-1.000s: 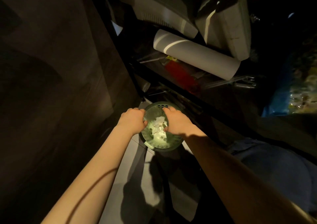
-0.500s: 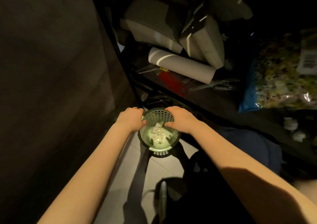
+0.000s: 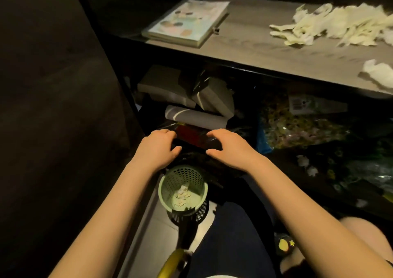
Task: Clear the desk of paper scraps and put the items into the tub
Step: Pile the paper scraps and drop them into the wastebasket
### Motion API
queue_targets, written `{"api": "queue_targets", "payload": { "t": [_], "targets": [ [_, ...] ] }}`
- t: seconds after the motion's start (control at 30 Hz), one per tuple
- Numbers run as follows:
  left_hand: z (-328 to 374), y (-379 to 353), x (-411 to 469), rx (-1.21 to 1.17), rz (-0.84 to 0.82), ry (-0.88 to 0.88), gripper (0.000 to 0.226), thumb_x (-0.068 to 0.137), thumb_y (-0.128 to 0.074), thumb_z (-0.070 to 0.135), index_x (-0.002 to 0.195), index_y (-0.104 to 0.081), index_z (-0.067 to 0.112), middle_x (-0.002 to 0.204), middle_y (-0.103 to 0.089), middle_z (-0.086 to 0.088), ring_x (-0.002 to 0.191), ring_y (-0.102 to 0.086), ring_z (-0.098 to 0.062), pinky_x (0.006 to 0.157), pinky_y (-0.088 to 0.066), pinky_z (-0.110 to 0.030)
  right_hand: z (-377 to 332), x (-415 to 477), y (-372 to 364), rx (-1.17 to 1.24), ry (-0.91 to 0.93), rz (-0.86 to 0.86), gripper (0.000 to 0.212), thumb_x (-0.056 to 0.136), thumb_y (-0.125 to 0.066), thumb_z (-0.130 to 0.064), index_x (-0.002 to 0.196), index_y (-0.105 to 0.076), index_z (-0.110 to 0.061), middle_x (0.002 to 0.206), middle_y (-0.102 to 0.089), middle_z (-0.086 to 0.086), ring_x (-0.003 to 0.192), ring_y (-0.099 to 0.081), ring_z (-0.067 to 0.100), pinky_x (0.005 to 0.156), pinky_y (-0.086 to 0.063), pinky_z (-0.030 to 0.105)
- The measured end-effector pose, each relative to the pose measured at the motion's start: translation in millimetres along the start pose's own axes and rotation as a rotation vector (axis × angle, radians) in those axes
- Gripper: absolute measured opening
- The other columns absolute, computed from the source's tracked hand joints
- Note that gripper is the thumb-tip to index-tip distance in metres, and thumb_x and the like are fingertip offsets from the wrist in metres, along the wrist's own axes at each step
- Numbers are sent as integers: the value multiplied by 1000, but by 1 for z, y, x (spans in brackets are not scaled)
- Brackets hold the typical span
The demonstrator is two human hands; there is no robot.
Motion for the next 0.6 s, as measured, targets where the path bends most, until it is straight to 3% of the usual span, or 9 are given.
{"api": "queue_targets", "payload": {
  "t": [0.33, 0.6],
  "targets": [
    [82, 108, -5, 19, 242, -191, 40, 87, -54, 39, 118, -56, 14, 120, -58, -2, 111, -53, -24, 87, -48, -42, -7, -70, 123, -74, 38, 253, 45, 90, -57, -37, 133, -49, -23, 132, -54, -4, 120, -51, 16, 101, -43, 34],
    [178, 169, 8, -53, 414, -387, 40, 91, -52, 39, 122, -56, 15, 123, -57, -1, 116, -50, -21, 94, -46, -35, 18, -131, 217, 93, -9, 572, 27, 90, -59, -28, 116, -62, -23, 113, -61, -8, 96, -58, 6, 85, -48, 26]
  ]
}}
Point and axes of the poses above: each hand's wrist, its own x-axis towards the middle knuckle, its own y-axis out of the back of the hand, z = x × y, the point moved 8 cm from there along x, towards the middle knuckle
